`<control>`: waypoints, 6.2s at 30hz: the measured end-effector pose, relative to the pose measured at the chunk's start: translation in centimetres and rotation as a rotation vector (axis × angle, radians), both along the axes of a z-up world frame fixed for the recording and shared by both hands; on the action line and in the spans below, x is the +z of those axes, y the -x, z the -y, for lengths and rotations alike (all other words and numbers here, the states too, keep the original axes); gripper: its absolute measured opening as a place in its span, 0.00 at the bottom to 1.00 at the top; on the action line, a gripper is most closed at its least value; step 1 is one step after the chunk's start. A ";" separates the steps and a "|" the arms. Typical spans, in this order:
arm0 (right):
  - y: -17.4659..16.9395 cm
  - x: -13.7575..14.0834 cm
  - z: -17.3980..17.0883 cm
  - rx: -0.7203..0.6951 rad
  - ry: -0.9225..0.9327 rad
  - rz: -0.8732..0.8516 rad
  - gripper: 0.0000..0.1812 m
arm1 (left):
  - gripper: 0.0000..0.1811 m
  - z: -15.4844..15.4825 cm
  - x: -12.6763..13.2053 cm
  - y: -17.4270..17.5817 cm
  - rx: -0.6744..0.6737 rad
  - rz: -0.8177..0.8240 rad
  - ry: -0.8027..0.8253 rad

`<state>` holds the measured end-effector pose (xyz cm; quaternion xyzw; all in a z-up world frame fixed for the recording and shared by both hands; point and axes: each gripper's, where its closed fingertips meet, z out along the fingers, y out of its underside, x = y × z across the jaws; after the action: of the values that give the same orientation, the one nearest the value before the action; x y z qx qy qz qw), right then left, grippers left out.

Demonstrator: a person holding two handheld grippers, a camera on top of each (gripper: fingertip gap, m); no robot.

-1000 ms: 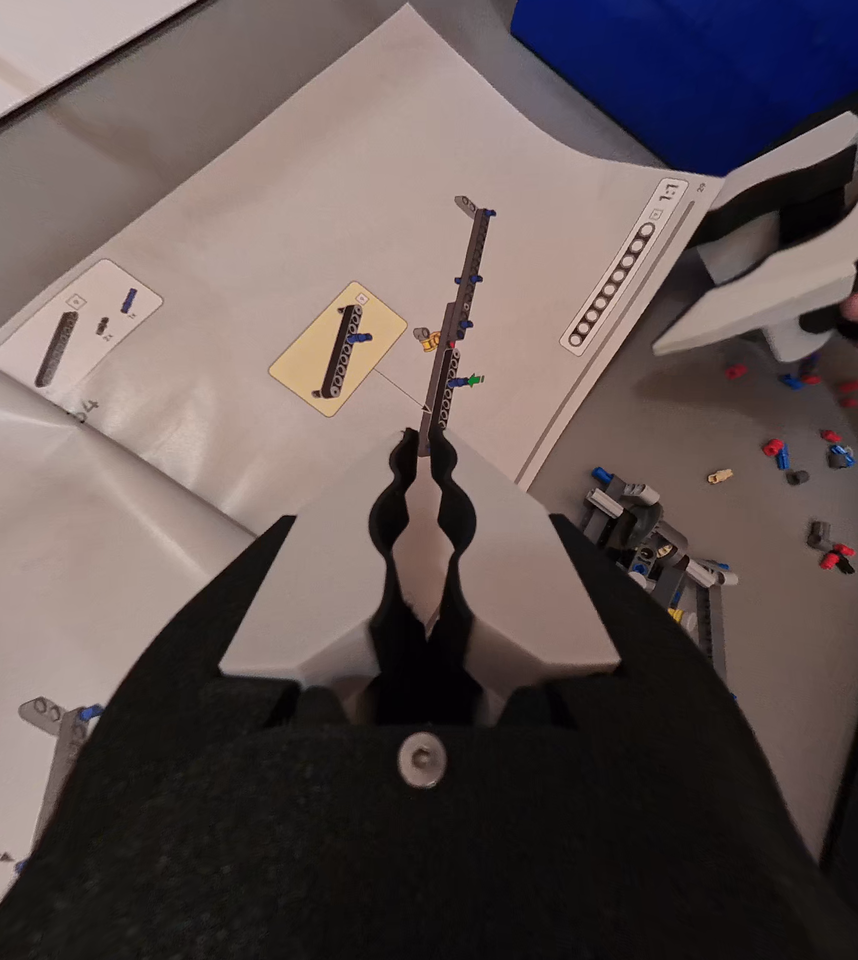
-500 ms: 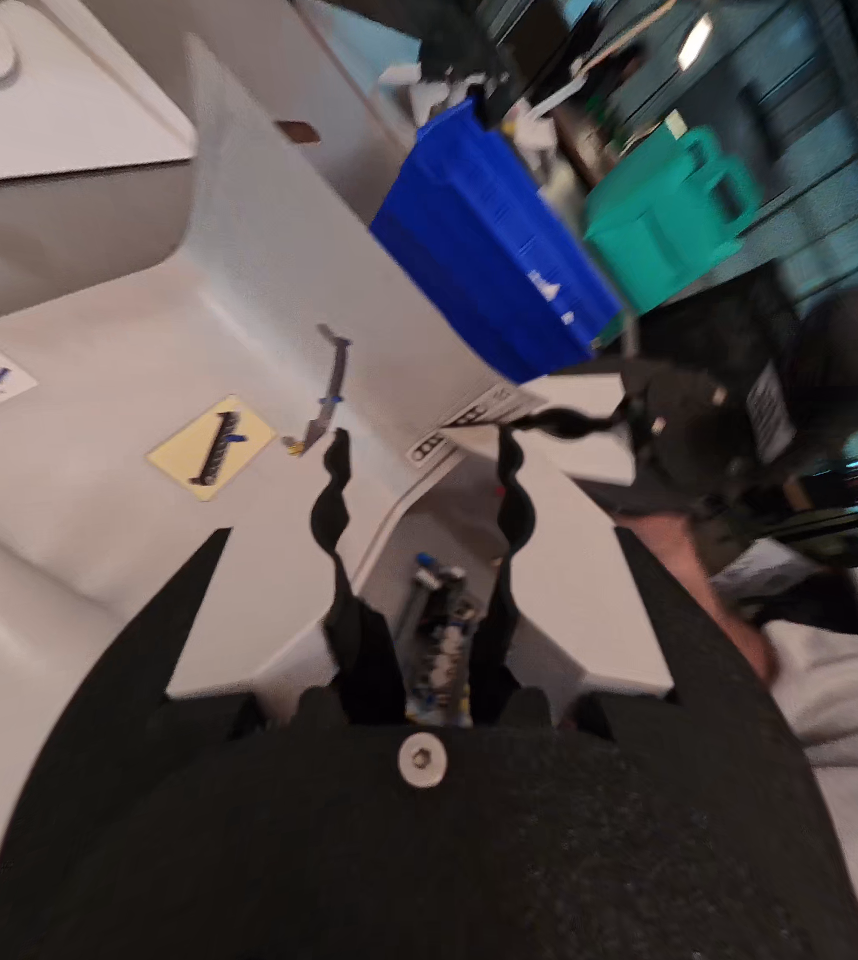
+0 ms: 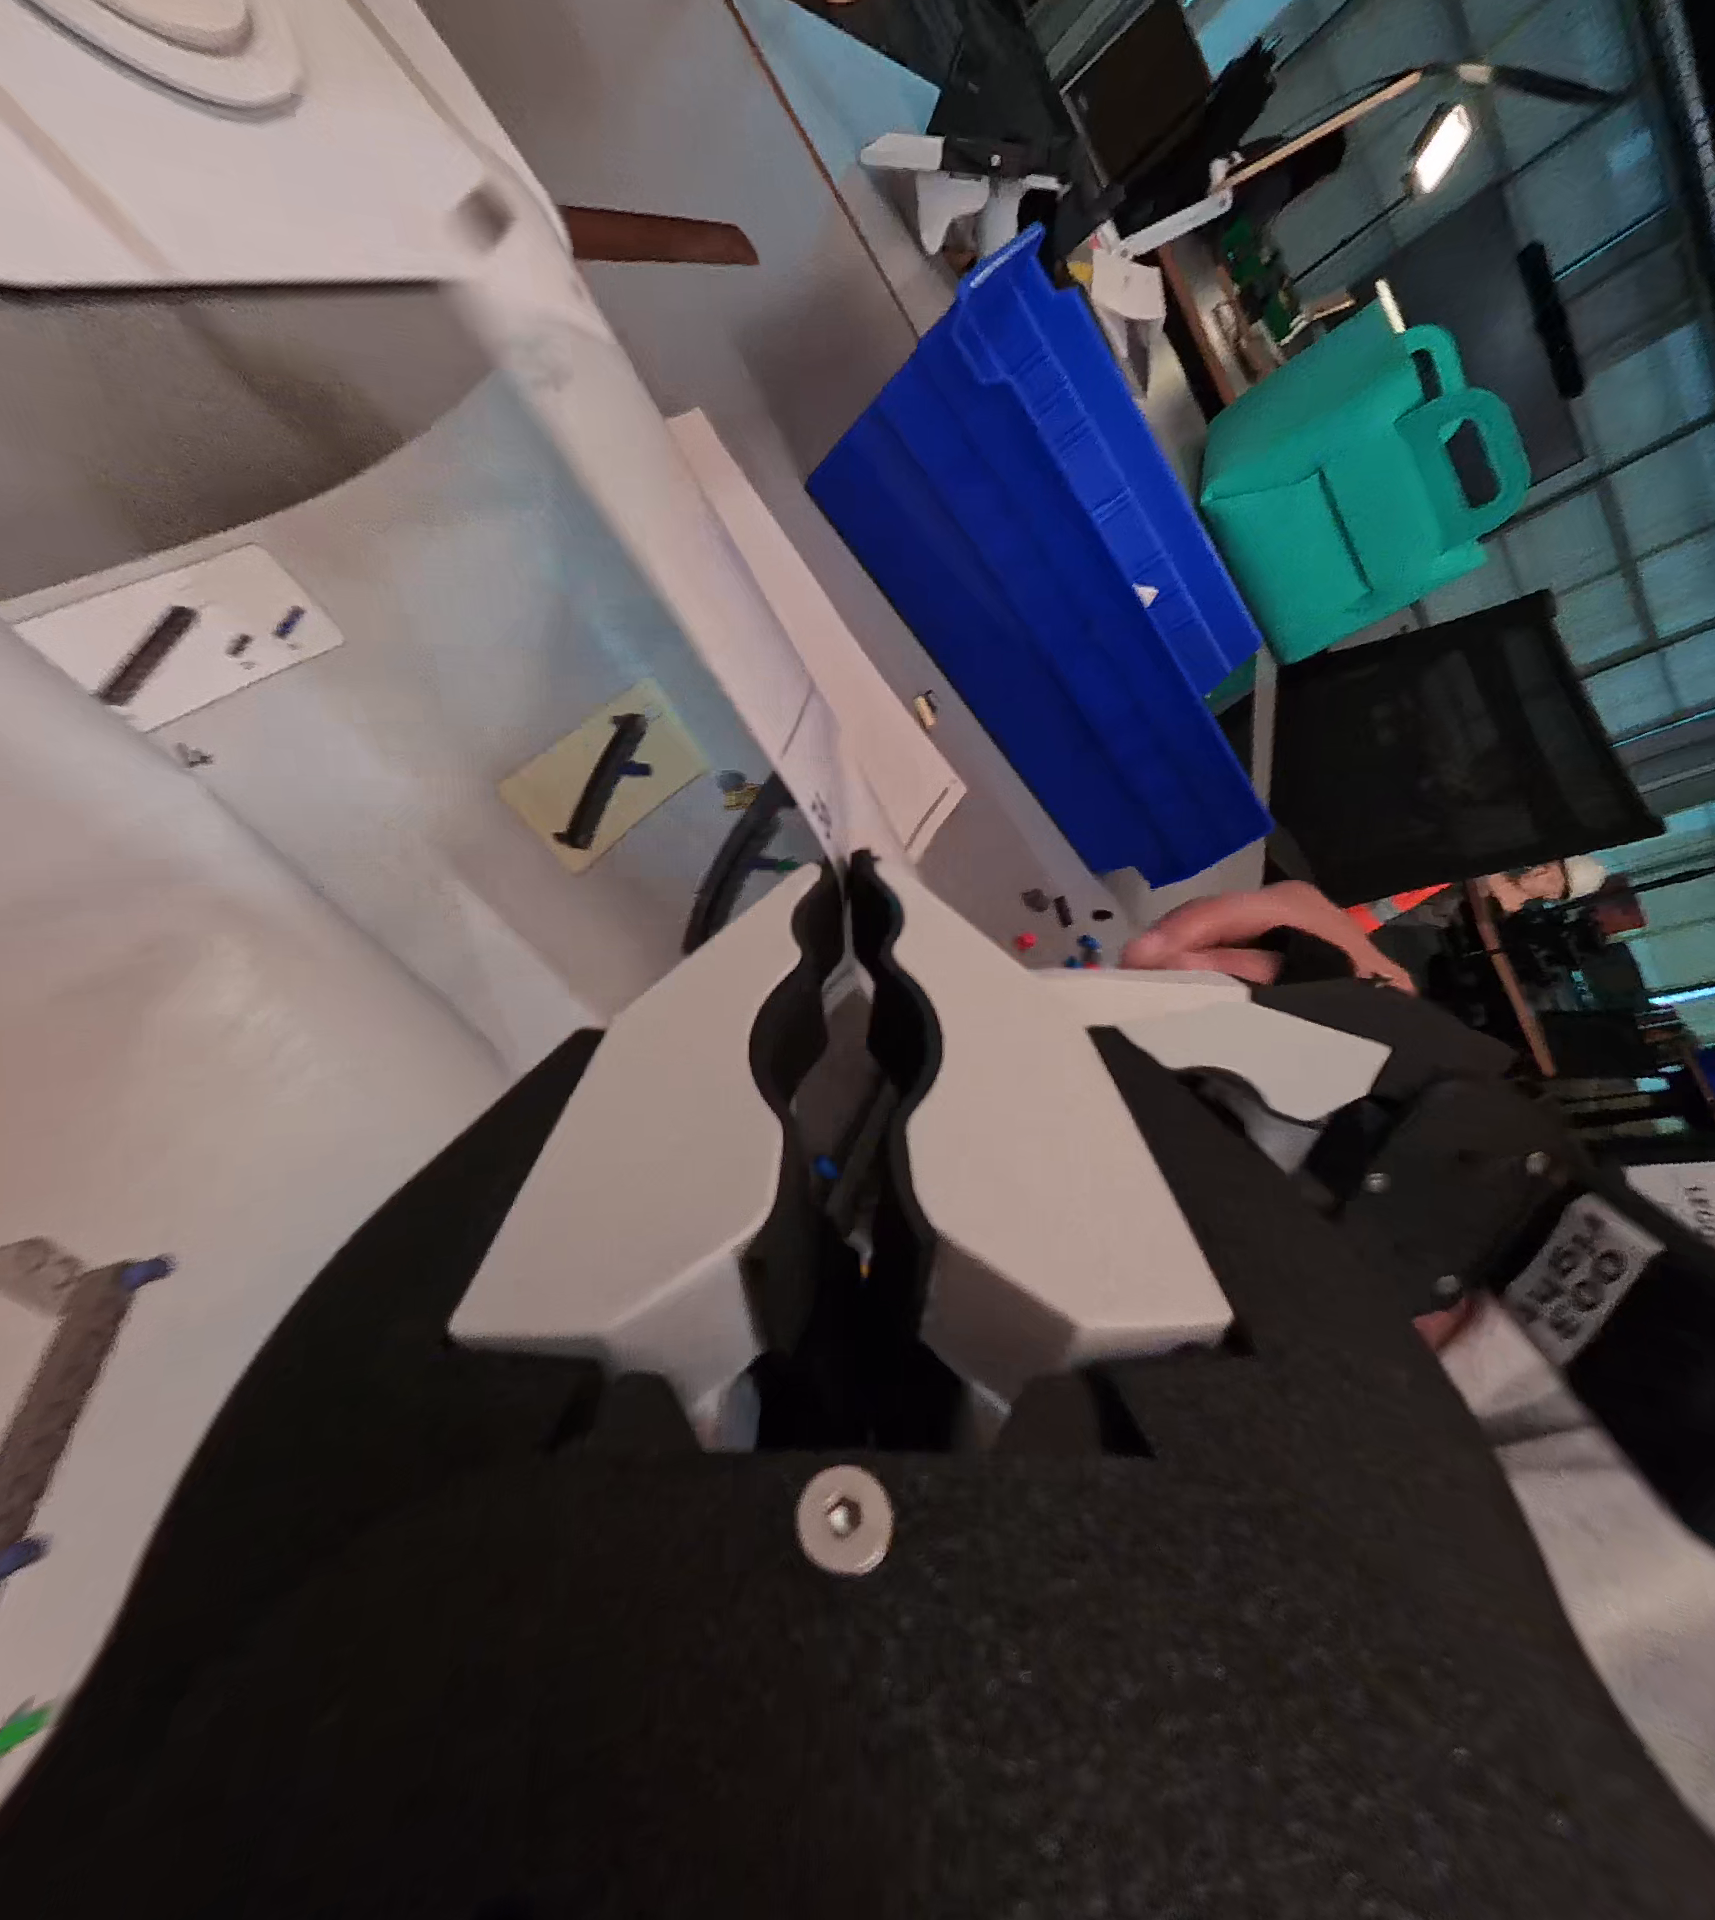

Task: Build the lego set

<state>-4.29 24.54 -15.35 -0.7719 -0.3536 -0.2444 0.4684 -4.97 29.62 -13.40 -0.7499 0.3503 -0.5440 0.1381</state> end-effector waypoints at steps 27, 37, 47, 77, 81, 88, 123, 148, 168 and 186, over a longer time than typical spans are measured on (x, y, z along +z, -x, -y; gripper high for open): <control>6.9 -6.6 -4.0 0.445 0.580 -0.414 0.00 | 0.00 -7.9 -6.4 25.1 0.111 -0.485 -0.099; 7.7 -7.9 -4.1 0.459 0.574 -0.325 0.00 | 0.10 -9.2 -1.9 21.9 0.288 -0.636 -0.580; 7.3 -8.2 -3.2 0.453 0.571 -0.330 0.00 | 0.00 -8.5 -8.7 2.2 0.013 -0.555 -0.462; 5.3 -7.2 -4.1 0.499 0.568 -0.436 0.00 | 0.00 -9.8 -9.2 0.9 0.160 -0.482 -0.406; 5.0 -7.7 -3.9 0.481 0.561 -0.447 0.00 | 0.00 -9.7 -9.7 0.9 0.148 -0.468 -0.385; 5.1 -7.3 -4.0 0.435 0.577 -0.437 0.00 | 0.02 -9.4 -8.9 2.0 0.123 -0.513 -0.456; 0.6 -0.7 -2.2 0.032 0.183 -0.906 0.07 | 0.17 -8.2 -7.3 23.4 0.409 -0.399 -0.455; 4.6 -0.1 -1.4 0.139 0.206 -0.847 0.05 | 0.15 1.1 -4.1 29.6 -0.201 -0.534 -0.763; 1.0 0.1 -1.0 0.074 0.130 -0.895 0.03 | 0.03 0.4 -4.3 25.7 -0.392 -0.593 -0.850; 1.3 0.5 -0.8 0.104 0.128 -0.867 0.03 | 0.03 -2.6 -10.1 24.7 -0.753 -0.877 -0.791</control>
<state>-5.60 25.37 -14.81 -0.8117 -0.1772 0.1485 0.5364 -29.63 32.23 -23.54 -0.6212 0.7814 -0.0338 0.0486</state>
